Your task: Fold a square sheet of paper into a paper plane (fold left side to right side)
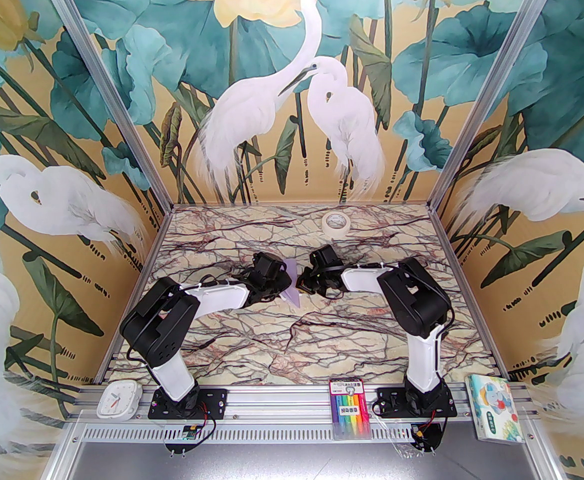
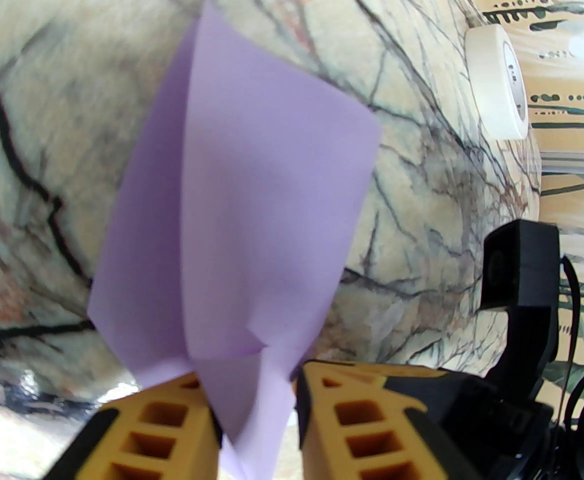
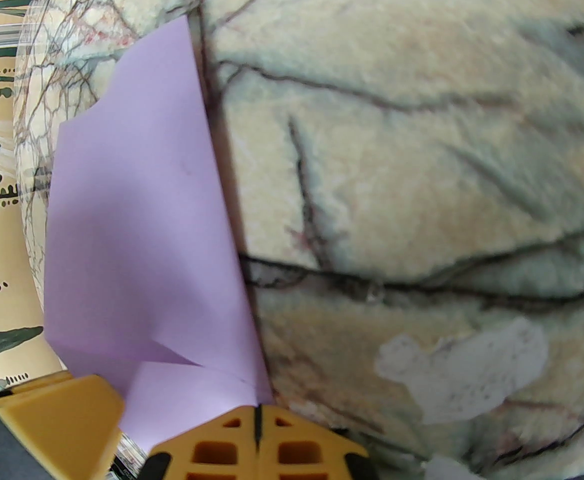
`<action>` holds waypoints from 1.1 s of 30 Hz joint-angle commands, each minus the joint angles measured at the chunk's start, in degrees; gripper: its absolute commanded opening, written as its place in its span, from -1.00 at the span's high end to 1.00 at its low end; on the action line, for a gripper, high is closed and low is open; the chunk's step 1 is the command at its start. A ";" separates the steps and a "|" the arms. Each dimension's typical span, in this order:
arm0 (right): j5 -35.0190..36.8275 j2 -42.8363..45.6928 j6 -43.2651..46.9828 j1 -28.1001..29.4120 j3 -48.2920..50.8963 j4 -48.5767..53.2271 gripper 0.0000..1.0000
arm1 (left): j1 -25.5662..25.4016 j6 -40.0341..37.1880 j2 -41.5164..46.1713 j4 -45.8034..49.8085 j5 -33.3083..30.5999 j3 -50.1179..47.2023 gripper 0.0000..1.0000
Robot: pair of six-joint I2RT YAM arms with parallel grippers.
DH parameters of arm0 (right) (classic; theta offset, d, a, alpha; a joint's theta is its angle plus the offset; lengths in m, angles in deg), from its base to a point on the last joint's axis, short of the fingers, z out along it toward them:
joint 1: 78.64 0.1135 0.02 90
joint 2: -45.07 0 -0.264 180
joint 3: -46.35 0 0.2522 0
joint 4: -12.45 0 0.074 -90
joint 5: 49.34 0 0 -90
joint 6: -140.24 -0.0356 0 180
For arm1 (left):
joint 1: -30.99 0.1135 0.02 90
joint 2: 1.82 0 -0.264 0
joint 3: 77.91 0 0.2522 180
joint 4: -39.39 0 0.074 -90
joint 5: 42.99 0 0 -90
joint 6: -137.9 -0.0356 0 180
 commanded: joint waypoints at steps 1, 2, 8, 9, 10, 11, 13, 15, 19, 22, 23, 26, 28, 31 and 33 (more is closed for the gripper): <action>2.71 -2.69 1.51 0.26 0.20 5.87 1.00 | 0.18 -3.24 2.51 2.96 -2.49 1.88 0.39; 2.80 -2.68 1.64 0.30 0.14 6.10 1.00 | 0.52 -3.52 2.60 2.65 -2.20 1.63 0.39; 2.44 -2.75 1.74 0.27 0.43 5.68 1.00 | 2.24 -4.73 2.30 -2.43 2.19 0.29 0.43; 2.45 -2.79 1.84 0.26 0.31 5.76 1.00 | 2.22 -4.98 2.17 -3.21 2.85 0.27 0.46; 2.45 -2.82 1.80 0.31 0.29 5.86 1.00 | 2.23 -5.10 2.21 -3.75 3.38 0.24 0.47; 2.47 -2.78 1.80 0.31 0.37 5.96 1.00 | 2.21 -5.04 2.25 -4.33 3.76 0.15 0.48; 2.50 -2.86 1.95 0.25 0.36 6.03 1.00 | 2.28 -5.17 2.48 -6.33 5.01 -0.34 0.51; 2.60 -2.91 1.88 0.36 0.38 6.11 1.00 | 2.29 -5.19 2.37 -7.11 5.80 -0.46 0.55; 2.47 -3.04 2.03 0.26 0.34 6.27 1.00 | 2.32 -5.46 1.53 -6.59 6.83 0.08 0.54; 2.44 -3.08 1.99 0.33 0.20 6.25 1.00 | 2.26 -5.76 0.86 -6.31 7.53 0.62 0.53; 2.51 -3.04 2.04 0.26 0.20 6.28 1.00 | 2.24 -5.76 1.10 -6.60 7.64 0.46 0.52; 2.46 -2.95 2.09 0.32 0.46 6.25 1.00 | 2.39 -6.18 1.84 -7.06 7.94 0.43 0.52; 2.50 -3.03 2.04 0.36 0.47 6.24 1.00 | 2.48 -6.45 2.19 -7.34 8.33 0.44 0.54; 2.34 -3.15 2.03 0.32 0.34 6.11 1.00 | 2.63 -6.36 1.55 -8.97 10.08 0.23 0.54; 2.29 -3.12 2.06 0.32 0.20 6.18 1.00 | 2.57 -6.09 0.58 -9.95 11.58 0.22 0.54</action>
